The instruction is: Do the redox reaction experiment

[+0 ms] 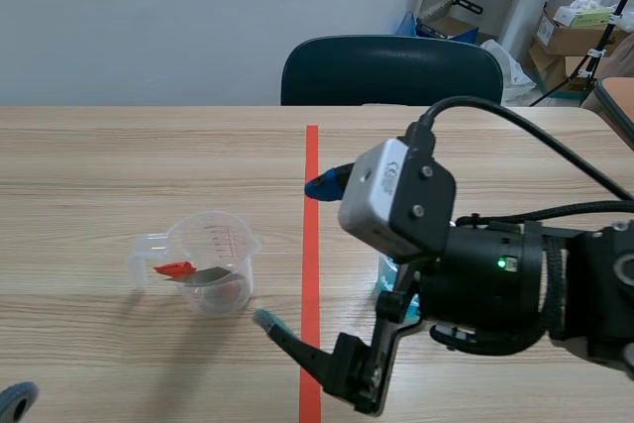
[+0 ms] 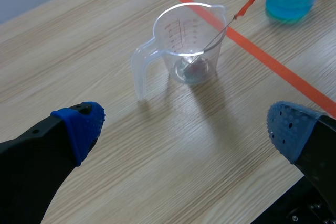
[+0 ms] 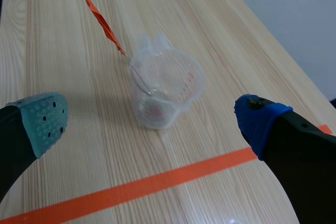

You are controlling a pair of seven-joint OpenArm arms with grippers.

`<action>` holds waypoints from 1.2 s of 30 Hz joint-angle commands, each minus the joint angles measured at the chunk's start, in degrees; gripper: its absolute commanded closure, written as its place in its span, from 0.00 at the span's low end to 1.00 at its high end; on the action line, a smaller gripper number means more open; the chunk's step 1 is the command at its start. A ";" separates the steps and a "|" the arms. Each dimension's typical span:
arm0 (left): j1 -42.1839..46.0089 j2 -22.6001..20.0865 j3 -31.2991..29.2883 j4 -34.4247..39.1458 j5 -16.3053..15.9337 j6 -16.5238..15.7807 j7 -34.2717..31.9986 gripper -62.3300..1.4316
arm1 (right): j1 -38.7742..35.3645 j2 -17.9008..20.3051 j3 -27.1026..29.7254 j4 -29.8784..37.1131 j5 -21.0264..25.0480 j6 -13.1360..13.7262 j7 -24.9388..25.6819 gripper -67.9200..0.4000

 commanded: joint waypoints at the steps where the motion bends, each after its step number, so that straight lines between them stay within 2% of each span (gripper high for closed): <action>1: 1.09 0.00 -0.57 -0.50 -0.17 -0.04 -2.29 0.00 | 1.92 -1.31 -1.03 -0.26 0.17 -0.17 1.07 0.00; 8: 5.92 -0.02 -0.98 -5.11 4.35 -0.09 -12.09 0.00 | 7.78 -6.43 -7.02 -4.81 -2.97 -0.26 1.25 0.00; 10: 6.93 -0.02 -0.98 -6.32 4.81 -0.17 -14.51 0.00 | 9.18 -7.98 -7.93 -6.14 -4.07 -0.28 1.22 0.00; 16: 8.20 0.02 -0.98 -9.27 6.88 -2.84 -22.69 0.00 | 12.33 -11.28 -9.27 -9.07 -6.58 -1.38 1.20 0.01; 24: 8.17 0.00 -0.96 -9.57 7.96 -6.10 -29.00 0.00 | 12.79 -11.43 -9.29 -9.25 -6.69 -1.64 2.14 0.28; 26: 8.17 0.00 -0.96 -9.57 9.75 -6.14 -29.83 0.00 | 12.79 -11.43 -9.29 -9.25 -6.69 -1.64 2.34 0.32; 32: 8.17 0.02 -0.96 -9.57 9.60 -7.39 -30.64 0.00 | 12.79 -11.89 -9.29 -9.25 -6.95 -1.53 3.56 0.37; 36: 8.17 0.00 -0.96 -9.60 9.60 -7.39 -33.94 0.00 | 12.76 -12.87 -9.29 -9.25 -8.57 -1.31 3.45 0.49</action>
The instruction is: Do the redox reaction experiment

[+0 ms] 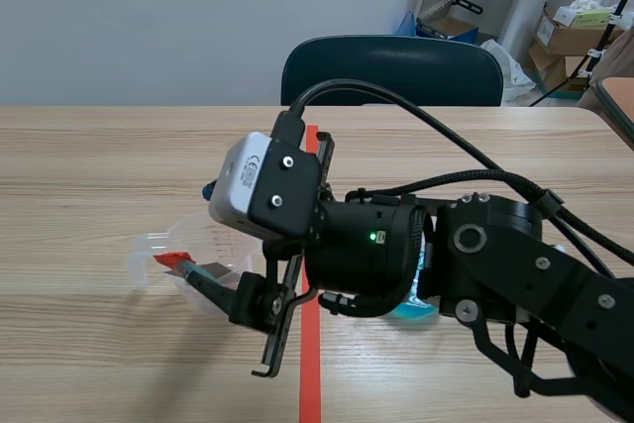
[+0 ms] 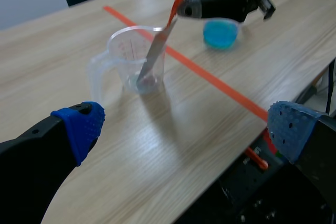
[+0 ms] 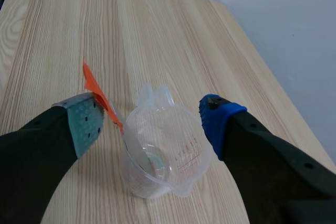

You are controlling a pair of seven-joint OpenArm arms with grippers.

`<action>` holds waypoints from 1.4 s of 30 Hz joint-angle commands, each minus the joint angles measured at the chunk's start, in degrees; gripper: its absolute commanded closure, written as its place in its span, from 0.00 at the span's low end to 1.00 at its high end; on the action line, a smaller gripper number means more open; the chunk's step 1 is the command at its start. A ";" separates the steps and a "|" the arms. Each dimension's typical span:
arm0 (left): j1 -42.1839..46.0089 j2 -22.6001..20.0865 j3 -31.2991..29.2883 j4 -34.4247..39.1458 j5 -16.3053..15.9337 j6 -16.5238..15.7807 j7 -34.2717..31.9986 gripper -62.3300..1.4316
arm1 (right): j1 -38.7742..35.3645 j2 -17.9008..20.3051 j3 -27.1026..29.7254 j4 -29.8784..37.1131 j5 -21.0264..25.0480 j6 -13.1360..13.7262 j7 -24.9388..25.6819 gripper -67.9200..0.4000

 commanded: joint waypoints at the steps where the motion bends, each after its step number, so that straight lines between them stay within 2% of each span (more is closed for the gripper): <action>1: 0.28 0.00 -0.13 0.85 -0.59 -0.11 -1.64 0.00 | 0.68 -0.74 0.15 0.81 0.42 -0.02 0.81 0.51; 4: 0.28 0.00 -0.13 0.85 -0.59 -0.09 -2.32 0.00 | 0.68 -0.74 0.15 0.81 0.42 -0.04 1.07 0.60; 11: 0.28 0.00 -0.13 0.85 -0.57 -0.09 -2.32 0.00 | 0.68 -0.74 0.15 0.81 0.42 -0.04 1.90 0.93; 14: 0.28 0.00 -0.13 0.85 -0.57 -0.09 -2.34 0.00 | 0.68 -0.74 0.15 0.81 0.42 -0.04 1.88 0.99; 21: 0.28 0.00 -0.13 0.85 -0.57 -0.09 -4.57 0.00 | 0.70 -0.74 0.17 0.81 0.42 -0.04 1.88 0.99; 32: 0.11 0.02 -0.13 0.85 -0.57 -0.09 -4.46 0.00 | 0.70 -0.72 0.33 2.43 0.50 0.20 1.18 0.99; 36: 0.11 0.04 -0.13 0.85 -0.57 -0.09 -4.44 0.00 | 0.70 -0.72 0.33 5.38 1.92 0.63 -2.80 0.99; 39: -0.02 0.17 -0.13 0.85 -0.55 -0.09 -4.44 0.00 | 0.76 -0.74 0.42 8.07 4.61 0.74 -6.60 0.99; 42: -0.20 0.17 -0.13 0.85 -0.55 -0.07 -4.44 0.00 | 1.31 -0.74 1.01 10.84 7.76 2.51 -11.39 0.99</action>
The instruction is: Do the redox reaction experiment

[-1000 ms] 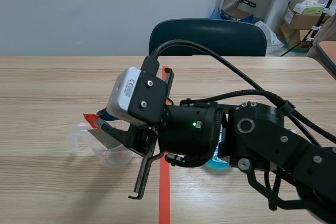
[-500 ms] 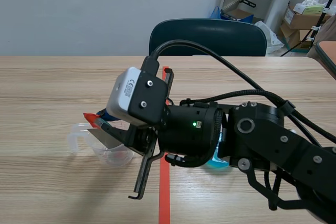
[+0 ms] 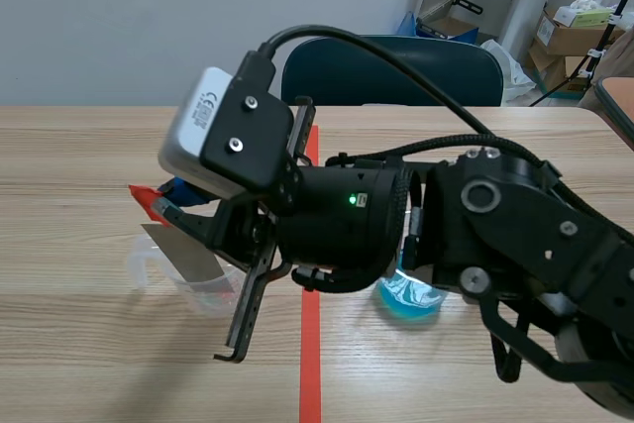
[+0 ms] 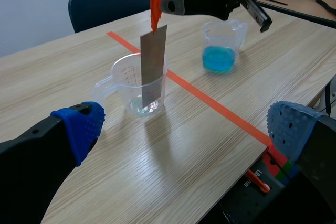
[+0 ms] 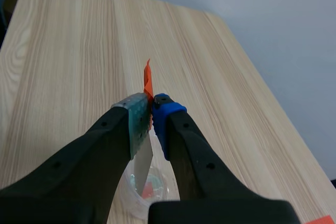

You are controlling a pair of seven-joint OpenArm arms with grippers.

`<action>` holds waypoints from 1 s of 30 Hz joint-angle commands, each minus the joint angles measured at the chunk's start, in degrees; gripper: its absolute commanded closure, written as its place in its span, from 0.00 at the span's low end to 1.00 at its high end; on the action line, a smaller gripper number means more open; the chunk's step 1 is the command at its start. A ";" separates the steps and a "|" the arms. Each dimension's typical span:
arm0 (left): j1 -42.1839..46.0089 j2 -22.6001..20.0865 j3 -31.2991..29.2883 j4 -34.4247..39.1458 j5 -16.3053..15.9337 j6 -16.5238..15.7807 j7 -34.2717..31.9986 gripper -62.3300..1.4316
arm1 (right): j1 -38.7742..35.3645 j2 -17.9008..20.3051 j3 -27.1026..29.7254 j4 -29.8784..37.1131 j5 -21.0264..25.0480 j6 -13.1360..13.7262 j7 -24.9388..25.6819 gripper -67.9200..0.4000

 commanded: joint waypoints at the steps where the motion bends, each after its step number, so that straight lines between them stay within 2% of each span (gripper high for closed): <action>1: -0.20 0.15 -0.13 0.85 -0.57 -0.09 -0.79 0.00 | 1.66 -0.02 0.87 2.16 2.56 0.37 -1.49 0.99; 8: -0.17 0.15 -0.13 0.85 -0.57 -0.09 -0.81 0.00 | 5.51 -0.02 2.34 6.64 14.03 1.05 -12.17 0.99; 16: -0.17 0.15 -0.13 0.85 -0.57 -0.09 -0.81 0.00 | 8.90 -0.02 3.91 11.52 25.05 1.01 -23.32 0.98; 22: -0.17 0.15 -0.13 0.85 -0.57 -0.09 -0.81 0.00 | 10.19 -0.04 5.95 15.30 30.93 0.52 -29.44 0.99; 30: -0.17 0.15 -0.13 0.85 -0.57 -0.09 -0.81 0.00 | 10.54 -0.33 8.76 18.21 35.45 -0.76 -32.87 0.98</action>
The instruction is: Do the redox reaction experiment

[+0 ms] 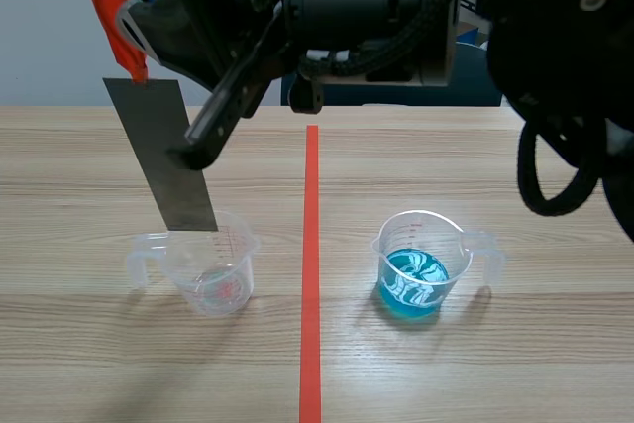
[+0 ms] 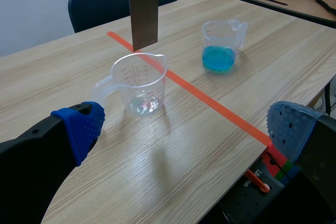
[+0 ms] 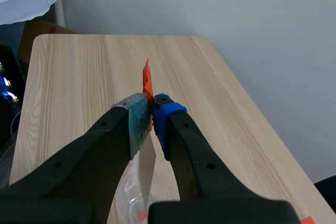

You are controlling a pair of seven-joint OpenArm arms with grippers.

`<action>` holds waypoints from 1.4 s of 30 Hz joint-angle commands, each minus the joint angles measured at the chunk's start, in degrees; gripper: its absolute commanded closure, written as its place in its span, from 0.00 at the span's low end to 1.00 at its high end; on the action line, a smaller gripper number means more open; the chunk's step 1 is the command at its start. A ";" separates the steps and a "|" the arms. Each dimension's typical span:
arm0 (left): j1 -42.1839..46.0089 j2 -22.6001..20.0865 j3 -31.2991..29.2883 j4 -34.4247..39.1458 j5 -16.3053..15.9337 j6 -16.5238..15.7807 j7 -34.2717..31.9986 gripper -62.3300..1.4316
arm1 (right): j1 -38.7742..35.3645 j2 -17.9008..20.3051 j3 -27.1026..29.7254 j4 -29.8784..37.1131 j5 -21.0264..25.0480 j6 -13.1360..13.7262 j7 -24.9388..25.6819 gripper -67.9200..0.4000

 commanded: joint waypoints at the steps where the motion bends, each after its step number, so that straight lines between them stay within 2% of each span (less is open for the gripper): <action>1: -0.15 0.13 -0.13 0.85 -0.57 -0.07 -0.81 0.00 | 1.66 -0.42 0.28 0.85 1.11 -0.70 -0.35 0.98; 10: -0.15 0.13 -0.13 0.85 -0.57 -0.09 -0.81 0.00 | 2.73 -1.11 0.28 0.85 2.23 -1.86 -2.49 0.99; 42: -0.15 0.13 -0.13 0.85 -0.57 -0.09 -0.79 0.00 | 2.71 -1.09 0.28 0.85 2.21 -1.88 -2.47 0.99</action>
